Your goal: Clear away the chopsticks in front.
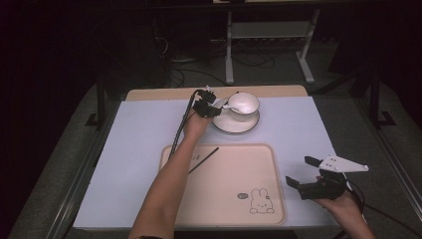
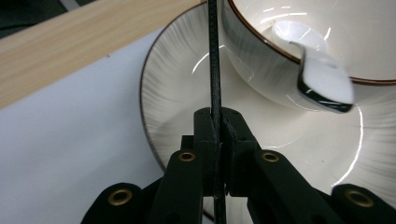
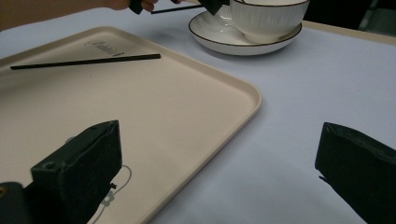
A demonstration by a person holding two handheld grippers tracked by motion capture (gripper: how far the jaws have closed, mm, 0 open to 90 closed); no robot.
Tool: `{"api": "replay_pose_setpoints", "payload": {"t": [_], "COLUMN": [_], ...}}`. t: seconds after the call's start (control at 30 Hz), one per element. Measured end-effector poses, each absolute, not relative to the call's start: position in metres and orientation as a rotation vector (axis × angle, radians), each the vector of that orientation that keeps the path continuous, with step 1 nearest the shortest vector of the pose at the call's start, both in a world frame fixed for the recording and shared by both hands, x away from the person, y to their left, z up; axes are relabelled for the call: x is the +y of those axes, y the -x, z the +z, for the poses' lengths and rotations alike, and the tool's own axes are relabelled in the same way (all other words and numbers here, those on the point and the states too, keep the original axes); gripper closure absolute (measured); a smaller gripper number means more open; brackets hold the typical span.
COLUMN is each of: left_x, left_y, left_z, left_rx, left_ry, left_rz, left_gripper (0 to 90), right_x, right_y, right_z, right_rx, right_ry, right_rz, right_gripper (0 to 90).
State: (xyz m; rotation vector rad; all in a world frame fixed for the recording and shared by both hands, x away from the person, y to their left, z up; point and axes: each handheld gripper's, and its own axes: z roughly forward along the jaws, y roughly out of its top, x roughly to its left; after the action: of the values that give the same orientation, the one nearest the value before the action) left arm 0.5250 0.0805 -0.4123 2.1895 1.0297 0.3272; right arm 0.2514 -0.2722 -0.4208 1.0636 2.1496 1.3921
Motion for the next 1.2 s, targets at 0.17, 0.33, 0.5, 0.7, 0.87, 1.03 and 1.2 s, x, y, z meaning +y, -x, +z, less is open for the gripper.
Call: {"api": "replay_pose_setpoints", "payload": {"t": [0.17,0.33,0.5,0.7,0.87,1.03,1.2], "left_x": [0.099,0.121,0.144,0.166,0.18,0.193,0.197], "left_y": [-0.516,-0.499,-0.475,-0.441,-0.414,-0.386,-0.358], "left_z": [-0.395,-0.384,-0.376,-0.37,-0.374,-0.382,-0.392], "left_rx": [1.037,1.043,1.047,1.025,1.03,1.034,1.023], "left_ry": [-2.168,-2.18,-2.187,-2.195,-2.189,-2.163,-2.154], "left_rz": [0.309,0.291,0.299,0.295,0.283,0.268,0.232], "left_gripper": [85.1,85.1,85.1,85.2,85.2,85.2,85.2], "right_x": [-0.272,-0.272,-0.273,-0.271,-0.271,-0.271,-0.271], "right_y": [-0.251,-0.251,-0.251,-0.251,-0.251,-0.25,-0.25], "right_z": [-0.421,-0.421,-0.42,-0.421,-0.421,-0.421,-0.421], "right_rx": [2.148,2.147,2.137,2.145,2.141,2.136,2.138], "right_ry": [-1.063,-1.059,-1.065,-1.062,-1.062,-1.065,-1.064], "right_rz": [1.394,1.392,1.395,1.386,1.383,1.381,1.378], "right_gripper": [0.0,0.0,0.0,0.0,0.0,0.0,0.0]}}
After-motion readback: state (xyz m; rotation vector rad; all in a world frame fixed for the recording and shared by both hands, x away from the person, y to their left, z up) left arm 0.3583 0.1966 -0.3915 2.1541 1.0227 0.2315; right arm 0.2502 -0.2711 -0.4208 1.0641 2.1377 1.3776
